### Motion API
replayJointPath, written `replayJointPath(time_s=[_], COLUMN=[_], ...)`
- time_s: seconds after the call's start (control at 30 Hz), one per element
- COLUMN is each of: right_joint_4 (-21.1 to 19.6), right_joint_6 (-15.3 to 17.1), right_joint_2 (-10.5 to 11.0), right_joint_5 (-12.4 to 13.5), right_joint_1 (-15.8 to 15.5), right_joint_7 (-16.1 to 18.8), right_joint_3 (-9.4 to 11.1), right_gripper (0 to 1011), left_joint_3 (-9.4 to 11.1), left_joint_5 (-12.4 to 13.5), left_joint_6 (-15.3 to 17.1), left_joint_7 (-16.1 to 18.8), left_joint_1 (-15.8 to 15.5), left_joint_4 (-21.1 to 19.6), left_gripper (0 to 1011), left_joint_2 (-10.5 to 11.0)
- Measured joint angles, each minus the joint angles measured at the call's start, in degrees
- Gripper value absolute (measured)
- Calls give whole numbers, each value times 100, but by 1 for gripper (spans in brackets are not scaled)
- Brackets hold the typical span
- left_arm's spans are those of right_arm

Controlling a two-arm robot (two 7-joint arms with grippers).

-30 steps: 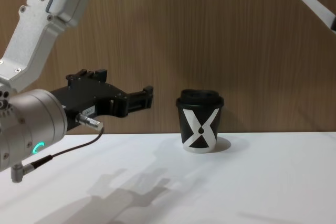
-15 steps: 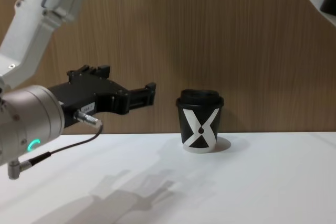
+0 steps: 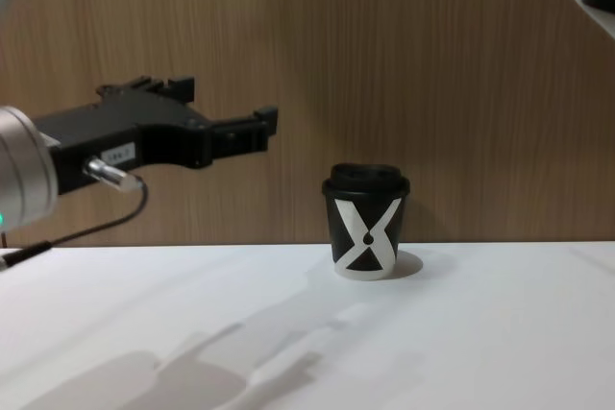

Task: Pick up the straw with one hand, pass it to the other hand, and insert it into the cup.

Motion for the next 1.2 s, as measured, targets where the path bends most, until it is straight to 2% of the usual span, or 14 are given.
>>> replayJointPath(time_s=[0.13,0.27,0.47,0.53,0.57,0.6,0.9,1.2], right_joint_4=[0,0,0,-1,0,-1,-1,-1], right_joint_6=[2,5,8,8,9,9,9,9], right_joint_2=[-2,-4,-5,-6,-6,-5,-6,-6], right_joint_5=[19,32,46,50,51,52,59,63], right_joint_1=[15,25,36,39,39,39,45,49], right_joint_7=[35,60,89,95,97,98,113,120], right_joint_3=[-14,-26,-39,-42,-43,-44,-51,-56], right_gripper=[2,1,1,1,2,2,2,1], left_joint_3=[-144,-354,-586,-698,-698,-748,-893,-892], left_joint_5=[-237,-635,-1089,-1345,-1345,-1458,-1995,-2259], left_joint_6=[0,46,109,131,131,137,140,33], left_joint_7=[-201,-488,-847,-1056,-1056,-1180,-1790,-2179], left_joint_1=[84,197,330,404,404,438,553,563], left_joint_4=[-144,-320,-514,-613,-613,-658,-834,-912], left_gripper=[1000,999,1000,1000,1000,1000,1000,1000], left_joint_2=[118,260,433,539,539,593,820,919])
